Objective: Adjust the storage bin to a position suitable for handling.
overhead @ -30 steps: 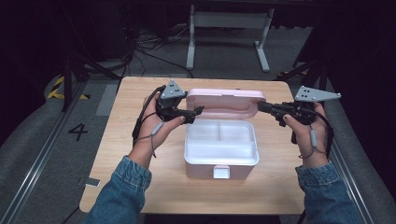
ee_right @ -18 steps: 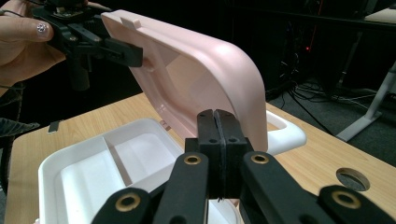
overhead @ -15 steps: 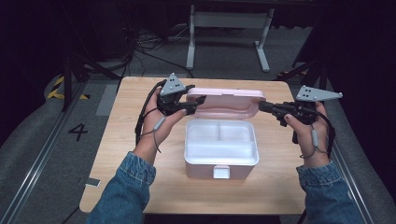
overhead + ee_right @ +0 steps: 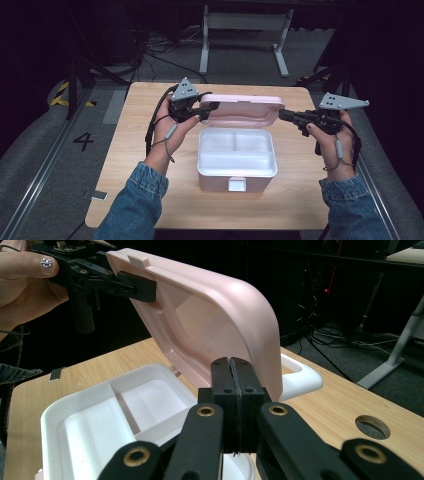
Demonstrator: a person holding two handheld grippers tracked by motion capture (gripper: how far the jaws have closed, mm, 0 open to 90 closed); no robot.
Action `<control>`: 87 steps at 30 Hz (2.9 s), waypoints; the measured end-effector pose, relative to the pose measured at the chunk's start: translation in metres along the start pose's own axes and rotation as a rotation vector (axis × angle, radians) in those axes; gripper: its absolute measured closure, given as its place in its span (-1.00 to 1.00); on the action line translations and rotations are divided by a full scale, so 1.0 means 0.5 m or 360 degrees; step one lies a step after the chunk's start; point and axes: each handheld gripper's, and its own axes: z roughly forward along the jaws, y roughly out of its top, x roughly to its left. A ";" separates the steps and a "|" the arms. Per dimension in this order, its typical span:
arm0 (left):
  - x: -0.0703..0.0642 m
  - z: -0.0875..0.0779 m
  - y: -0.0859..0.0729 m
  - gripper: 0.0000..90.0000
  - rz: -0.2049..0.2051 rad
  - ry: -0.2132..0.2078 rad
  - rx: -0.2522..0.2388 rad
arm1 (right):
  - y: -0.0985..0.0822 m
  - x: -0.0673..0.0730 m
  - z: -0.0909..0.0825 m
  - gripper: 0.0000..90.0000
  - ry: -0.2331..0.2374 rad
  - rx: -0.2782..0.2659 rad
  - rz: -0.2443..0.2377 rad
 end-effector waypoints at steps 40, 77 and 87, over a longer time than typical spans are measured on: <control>0.087 0.091 0.008 0.23 -0.0144 0.0075 0.0027 | -0.106 -0.019 -0.173 0.98 -0.0253 -0.0022 0.0178; 0.145 0.197 -0.042 -0.27 -0.0282 0.0117 0.0238 | -0.124 -0.038 -0.181 0.81 -0.0317 0.0000 0.0221; 0.161 0.216 -0.076 -0.30 -0.0376 0.0087 0.0295 | -0.126 -0.040 -0.179 0.81 -0.0306 0.0011 0.0228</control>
